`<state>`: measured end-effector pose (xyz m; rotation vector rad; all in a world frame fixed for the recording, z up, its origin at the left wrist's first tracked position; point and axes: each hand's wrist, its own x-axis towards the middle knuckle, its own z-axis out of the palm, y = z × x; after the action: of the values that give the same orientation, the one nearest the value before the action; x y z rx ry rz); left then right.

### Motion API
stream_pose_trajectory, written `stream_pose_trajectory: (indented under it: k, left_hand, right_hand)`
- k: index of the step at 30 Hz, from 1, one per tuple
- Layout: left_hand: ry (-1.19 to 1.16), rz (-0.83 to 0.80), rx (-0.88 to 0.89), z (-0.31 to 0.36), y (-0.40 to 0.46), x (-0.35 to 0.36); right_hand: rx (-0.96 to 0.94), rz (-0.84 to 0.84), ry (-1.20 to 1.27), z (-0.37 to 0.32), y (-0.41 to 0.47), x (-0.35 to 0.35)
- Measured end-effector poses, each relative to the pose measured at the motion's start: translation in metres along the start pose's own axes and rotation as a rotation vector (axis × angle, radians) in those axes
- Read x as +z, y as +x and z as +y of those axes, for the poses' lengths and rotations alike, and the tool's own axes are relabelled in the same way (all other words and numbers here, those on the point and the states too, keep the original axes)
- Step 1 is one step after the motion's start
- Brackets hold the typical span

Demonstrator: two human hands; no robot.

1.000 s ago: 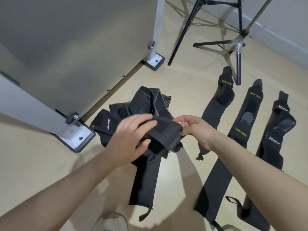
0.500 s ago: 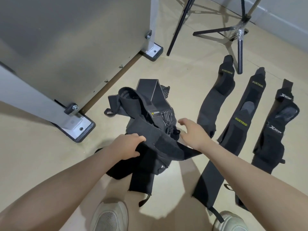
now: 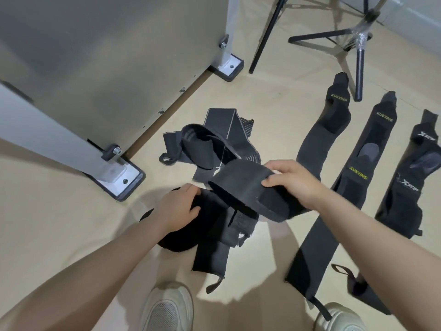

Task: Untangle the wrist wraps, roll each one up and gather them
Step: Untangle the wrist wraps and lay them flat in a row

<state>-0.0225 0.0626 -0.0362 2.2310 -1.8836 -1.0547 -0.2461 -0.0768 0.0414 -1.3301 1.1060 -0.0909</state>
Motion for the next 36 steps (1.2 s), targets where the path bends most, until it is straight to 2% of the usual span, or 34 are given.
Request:
stream_pose_trajectory:
  k: [1,3,5,7,8,10,12,15,17,19,21,23,25,28,30,32,34,36]
  left_hand:
    - [0.015,-0.008,0.004,-0.003,0.002,0.0]
    - [0.019,-0.074,-0.031,-0.008,0.006,0.0]
    - [0.003,-0.162,-0.091,-0.006,0.01,0.0]
    - [-0.006,-0.159,-0.082,0.004,0.016,0.001]
    - [-0.018,-0.112,-0.051,0.011,0.018,0.001]
    - [-0.063,-0.023,0.006,0.026,0.023,0.0]
    - [-0.105,-0.034,0.031,0.038,0.029,0.003]
    - [-0.18,-0.107,0.023,0.05,0.036,0.008]
    - [-0.26,-0.095,0.007,0.051,0.04,0.008]
    - [-0.361,-0.074,0.008,0.047,0.039,0.004]
    - [-0.458,-0.015,0.038,0.044,0.035,-0.002]
    - [-0.569,0.114,0.079,0.045,0.026,-0.013]
    - [-0.593,0.257,0.192,0.049,0.018,-0.029]
    - [-0.346,0.378,0.493,0.058,0.014,-0.058]
    - [-0.302,0.299,0.598,0.069,0.016,-0.076]
    - [-0.401,0.093,0.57,0.082,0.015,-0.089]
    - [-0.655,-0.093,0.455,0.097,0.014,-0.093]
    - [-0.948,-0.187,0.327,0.109,0.014,-0.09]
  right_hand:
    - [0.023,-0.017,-0.011,-0.003,-0.005,-0.015]
    - [0.157,-0.015,-0.206,0.004,-0.009,-0.041]
    - [0.409,-0.062,-0.572,0.023,-0.008,-0.053]
    - [0.507,-0.089,-0.881,0.047,-0.005,-0.049]
    - [0.446,-0.035,-0.909,0.055,-0.004,-0.043]
    - [0.223,0.169,-0.808,0.057,0.001,-0.021]
    - [0.024,0.227,-0.766,0.05,0.009,0.007]
    - [-0.025,0.168,-0.855,0.045,0.023,0.049]
    - [0.022,0.236,-0.917,0.046,0.03,0.062]
    - [0.002,0.33,-0.814,0.041,0.032,0.062]
    - [-0.062,0.309,-0.543,0.03,0.028,0.052]
    - [-0.129,0.134,-0.309,0.012,0.016,0.037]
    - [-0.205,-0.05,-0.12,-0.011,0.0,0.019]
    - [-0.332,-0.171,0.094,-0.041,-0.015,-0.008]
    - [-0.412,-0.199,0.22,-0.052,-0.016,-0.024]
    - [-0.445,-0.222,0.355,-0.056,-0.015,-0.037]
    - [-0.43,-0.249,0.44,-0.052,-0.013,-0.044]
    - [-0.382,-0.25,0.472,-0.04,-0.01,-0.046]
